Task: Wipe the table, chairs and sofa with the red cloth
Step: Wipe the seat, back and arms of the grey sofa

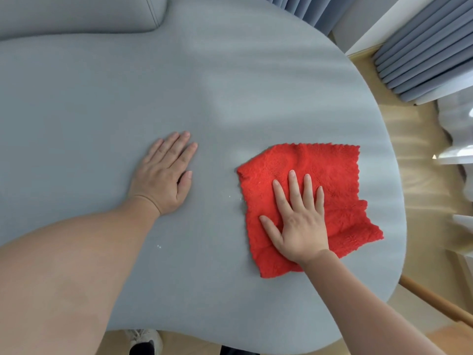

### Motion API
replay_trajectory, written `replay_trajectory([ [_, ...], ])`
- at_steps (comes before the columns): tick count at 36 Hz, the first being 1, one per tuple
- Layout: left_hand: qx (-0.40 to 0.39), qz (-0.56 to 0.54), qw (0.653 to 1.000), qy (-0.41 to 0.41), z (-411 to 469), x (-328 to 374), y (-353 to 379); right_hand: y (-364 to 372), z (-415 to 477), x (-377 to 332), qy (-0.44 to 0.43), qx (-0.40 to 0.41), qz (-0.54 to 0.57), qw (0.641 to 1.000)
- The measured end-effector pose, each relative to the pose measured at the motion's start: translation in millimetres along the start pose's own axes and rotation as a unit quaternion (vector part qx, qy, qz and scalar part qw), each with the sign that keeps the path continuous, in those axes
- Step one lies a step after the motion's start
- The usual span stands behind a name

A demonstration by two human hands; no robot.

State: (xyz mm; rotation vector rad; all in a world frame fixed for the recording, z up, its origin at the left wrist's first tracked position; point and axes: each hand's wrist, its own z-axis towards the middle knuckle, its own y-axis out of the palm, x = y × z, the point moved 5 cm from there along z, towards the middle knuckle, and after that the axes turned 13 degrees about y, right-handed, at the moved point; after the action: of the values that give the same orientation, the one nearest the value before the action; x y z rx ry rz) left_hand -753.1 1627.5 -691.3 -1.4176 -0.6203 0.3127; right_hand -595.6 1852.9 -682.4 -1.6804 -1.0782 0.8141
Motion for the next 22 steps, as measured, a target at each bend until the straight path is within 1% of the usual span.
replay_trajectory([
  [7, -0.006, 0.003, 1.000, -0.005, -0.2, -0.1, -0.4, -10.3, 29.9, -1.9, -0.006, 0.023, 0.005, 1.000],
  [13, -0.006, 0.004, 1.000, -0.007, -1.4, -0.4, 0.6, -21.9, 72.7, -2.6, 0.002, 0.042, 0.013, 0.999],
  [17, -0.006, 0.003, 1.000, -0.006, -1.4, -1.4, 1.2, -35.2, 110.6, -4.3, 0.009, 0.057, 0.020, 0.998],
  [22, -0.004, 0.002, 1.000, -0.004, -1.2, -1.1, 2.4, -57.6, 173.1, -6.1, 0.038, 0.077, 0.020, 0.996],
])
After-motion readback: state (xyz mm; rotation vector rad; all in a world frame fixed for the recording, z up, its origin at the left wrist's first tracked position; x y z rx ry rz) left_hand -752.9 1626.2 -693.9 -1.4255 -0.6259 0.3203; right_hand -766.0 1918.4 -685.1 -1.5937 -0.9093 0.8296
